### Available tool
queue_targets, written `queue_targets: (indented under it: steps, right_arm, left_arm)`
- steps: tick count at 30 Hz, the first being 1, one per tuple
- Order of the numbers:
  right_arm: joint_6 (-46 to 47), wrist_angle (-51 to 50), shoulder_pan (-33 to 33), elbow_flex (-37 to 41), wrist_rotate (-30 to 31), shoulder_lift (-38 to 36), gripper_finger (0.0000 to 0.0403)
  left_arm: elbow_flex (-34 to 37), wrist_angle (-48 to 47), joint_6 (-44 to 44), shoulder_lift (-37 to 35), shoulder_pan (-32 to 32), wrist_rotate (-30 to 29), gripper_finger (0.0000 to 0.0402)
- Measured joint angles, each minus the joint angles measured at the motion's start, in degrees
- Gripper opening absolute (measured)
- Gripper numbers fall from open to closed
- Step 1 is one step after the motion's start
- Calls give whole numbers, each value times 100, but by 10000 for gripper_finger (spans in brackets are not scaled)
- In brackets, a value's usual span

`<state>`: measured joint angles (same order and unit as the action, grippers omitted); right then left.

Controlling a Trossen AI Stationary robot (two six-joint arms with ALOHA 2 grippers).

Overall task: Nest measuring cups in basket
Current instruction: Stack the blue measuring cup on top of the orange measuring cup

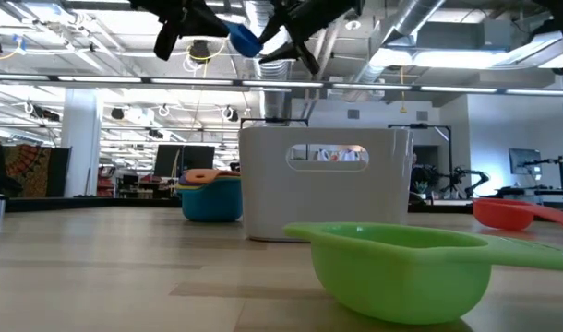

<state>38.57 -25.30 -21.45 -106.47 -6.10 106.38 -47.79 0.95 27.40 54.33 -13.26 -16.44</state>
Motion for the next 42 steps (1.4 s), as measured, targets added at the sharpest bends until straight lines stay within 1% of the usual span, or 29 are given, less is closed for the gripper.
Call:
queue_targets:
  steps: [2,4,7,8,11,15,17,19,21,23,24,26,27,28,30,32,34,36,37,39,41,42]
  right_arm:
    - [-54,100,54,0,103,-1,127]
    - [-238,94,119,-9,308,-16,90]
    - [-496,47,208,-7,484,-8,27]
    - [-608,48,249,-7,492,-8,17]
    - [-726,-84,366,-9,588,-10,18]
    - [-774,-566,551,-16,732,177,9]
    - [-770,-1013,668,18,807,283,9]
    - [-688,-926,834,-27,951,533,12]
    - [-671,-1343,956,13,896,665,12]
    - [-555,-1139,1141,-26,914,923,8]
    - [-517,-1206,1185,-11,897,984,8]
    - [-483,-1584,1327,-11,896,1119,7]
    - [-399,-1330,1398,-121,888,1253,7]
    - [-389,-1316,1412,-160,866,1331,7]
    - [-557,-1935,1511,-252,866,1500,8]
    - [-634,-1605,1584,-459,787,1723,7]
    - [-839,-2109,1647,-643,732,1883,7]
    - [-850,-2008,1713,-814,645,2085,7]
    - [-880,-2069,1731,-906,631,2207,7]
    - [-893,-2305,1761,-1039,627,2337,7]
    - [-905,-2298,1804,-1158,620,2429,7]
    - [-905,-2306,1812,-1213,630,2480,7]
  left_arm:
    - [0,2,4,0,0,122,0]
    - [0,-2,83,0,0,283,0]
    - [0,-52,115,4,-4,697,8]
    - [0,-92,109,7,-3,827,13]
    - [-2,-362,234,-22,3,1167,35]
    - [-7,-1042,370,-168,2,1464,72]
    - [-2,-1459,391,-293,-2,1496,88]
    - [-9,-1791,401,-421,-2,1466,100]
    - [-4,-2111,480,-536,0,1382,108]
    - [-9,-2383,525,-640,-2,1214,111]
    - [-2,-2573,530,-706,-4,1125,111]
    - [-11,-2660,514,-761,-7,1046,110]
    - [-13,-2758,476,-809,-9,1039,109]
    - [0,-2936,449,-864,-9,1053,107]
    - [-10,-2914,381,-863,2,1061,105]
    - [-3,-3104,355,-941,-12,1055,103]
    - [-4,-3158,312,-890,-10,1043,103]
    - [-4,-3282,298,-925,-20,1078,102]
    - [5,-3440,290,-895,-25,1087,102]
    - [-18,-3352,256,-869,-17,1177,102]
    - [3,-3594,246,-833,-17,1211,102]
    - [5,-3541,238,-813,-2,1215,102]
